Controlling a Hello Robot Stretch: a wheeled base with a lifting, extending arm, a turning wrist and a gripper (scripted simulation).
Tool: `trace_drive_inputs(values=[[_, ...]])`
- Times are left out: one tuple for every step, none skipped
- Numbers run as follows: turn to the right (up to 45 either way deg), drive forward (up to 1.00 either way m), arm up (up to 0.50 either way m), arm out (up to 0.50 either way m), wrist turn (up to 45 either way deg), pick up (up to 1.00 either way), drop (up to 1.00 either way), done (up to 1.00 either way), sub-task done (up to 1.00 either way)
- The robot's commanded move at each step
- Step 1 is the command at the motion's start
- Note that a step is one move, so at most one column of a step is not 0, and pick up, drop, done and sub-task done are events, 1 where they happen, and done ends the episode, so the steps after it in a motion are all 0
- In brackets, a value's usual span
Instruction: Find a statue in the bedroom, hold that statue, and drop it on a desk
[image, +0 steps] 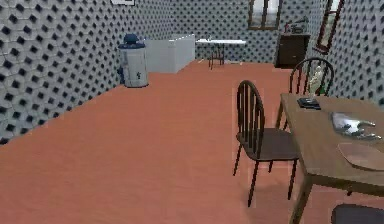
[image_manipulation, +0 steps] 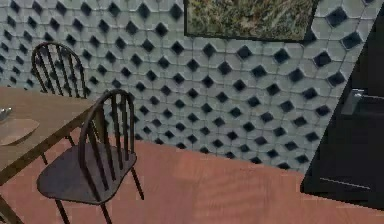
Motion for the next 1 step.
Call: trace_drive_inputs(values=[[0.0, 0.45, 0.0, 0.0, 0.0, 0.0, 0.0, 0.0, 0.0]])
